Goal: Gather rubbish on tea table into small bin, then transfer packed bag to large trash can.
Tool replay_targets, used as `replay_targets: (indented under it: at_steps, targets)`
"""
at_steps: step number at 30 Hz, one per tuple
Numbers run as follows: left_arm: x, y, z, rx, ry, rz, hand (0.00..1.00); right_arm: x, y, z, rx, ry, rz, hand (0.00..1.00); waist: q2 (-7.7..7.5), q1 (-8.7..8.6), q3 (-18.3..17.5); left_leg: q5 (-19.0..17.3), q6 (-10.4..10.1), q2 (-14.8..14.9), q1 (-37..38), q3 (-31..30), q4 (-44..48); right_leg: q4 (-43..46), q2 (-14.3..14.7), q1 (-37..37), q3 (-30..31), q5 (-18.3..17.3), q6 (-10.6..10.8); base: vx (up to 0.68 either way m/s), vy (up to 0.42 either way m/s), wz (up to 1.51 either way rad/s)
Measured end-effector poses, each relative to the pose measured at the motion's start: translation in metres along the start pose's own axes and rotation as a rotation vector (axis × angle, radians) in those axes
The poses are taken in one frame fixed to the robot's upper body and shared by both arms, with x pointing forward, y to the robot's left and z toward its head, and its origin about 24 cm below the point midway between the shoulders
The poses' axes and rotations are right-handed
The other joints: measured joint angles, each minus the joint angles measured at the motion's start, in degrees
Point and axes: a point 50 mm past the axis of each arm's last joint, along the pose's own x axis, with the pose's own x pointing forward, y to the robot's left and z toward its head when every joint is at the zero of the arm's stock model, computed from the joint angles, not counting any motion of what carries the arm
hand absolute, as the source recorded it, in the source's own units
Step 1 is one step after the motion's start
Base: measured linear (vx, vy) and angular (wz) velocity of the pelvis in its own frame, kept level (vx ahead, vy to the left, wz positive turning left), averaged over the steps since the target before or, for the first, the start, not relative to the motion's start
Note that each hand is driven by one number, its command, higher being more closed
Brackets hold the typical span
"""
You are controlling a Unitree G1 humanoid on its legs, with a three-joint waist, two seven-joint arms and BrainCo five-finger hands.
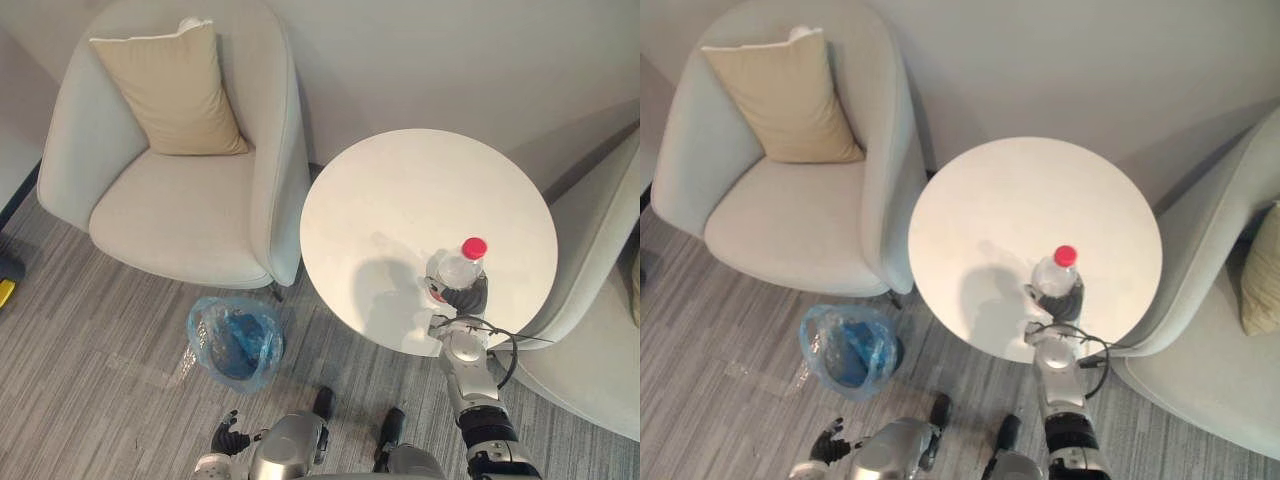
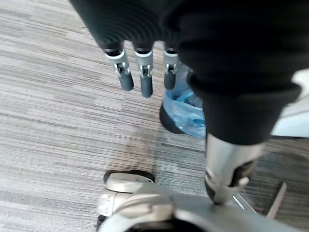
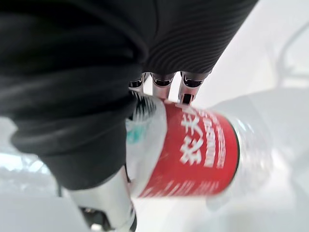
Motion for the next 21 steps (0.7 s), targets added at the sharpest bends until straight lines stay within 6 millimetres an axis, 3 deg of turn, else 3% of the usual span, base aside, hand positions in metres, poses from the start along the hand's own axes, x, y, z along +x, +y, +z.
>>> replay_targets:
  at_steps: [9, 12, 14, 21]
  targets:
    - [0.0, 0.0, 0.0, -0.001, 0.0, -0.002, 0.0, -0.008, -0.002, -0.002, 0.041, 0.009, 0.023, 1.0, -0.06, 0.08, 0.1, 0.0, 0.0, 0.0, 0.9, 0.3, -0.4, -0.1, -0.1, 0.7, 0.4, 0.0, 0.0, 0.0, 0.0, -0.01]
    - [-0.001, 0.0, -0.002, -0.001, 0.005, -0.001, 0.0, -0.021, -0.009, 0.002, 0.052, -0.031, 0.045, 1.0, -0.11, -0.14, 0.1, 0.0, 0.1, 0.1, 2.7, 0.6, -1.4, -0.1, -0.1, 1.7, 0.9, 0.0, 0.0, -0.02, -0.003, -0.17]
    - [-0.002, 0.001, -0.006, 0.002, 0.022, 0.002, 0.0, -0.042, -0.02, 0.011, 0.071, -0.107, 0.092, 1.0, -0.37, -1.08, -0.1, 0.4, 0.2, 0.2, 4.1, 2.0, -2.5, -0.1, -0.2, 2.1, 2.4, 0.0, 0.0, -0.05, 0.001, -0.28]
    - [-0.003, 0.007, -0.011, 0.015, 0.038, 0.013, 0.0, -0.064, -0.032, 0.014, 0.078, -0.134, 0.12, 1.0, -1.84, -2.1, -1.0, 0.5, 0.1, 0.3, 4.4, 2.0, -2.5, -0.7, -0.2, 2.5, 2.4, 0.1, 0.1, 0.0, 0.0, 0.0]
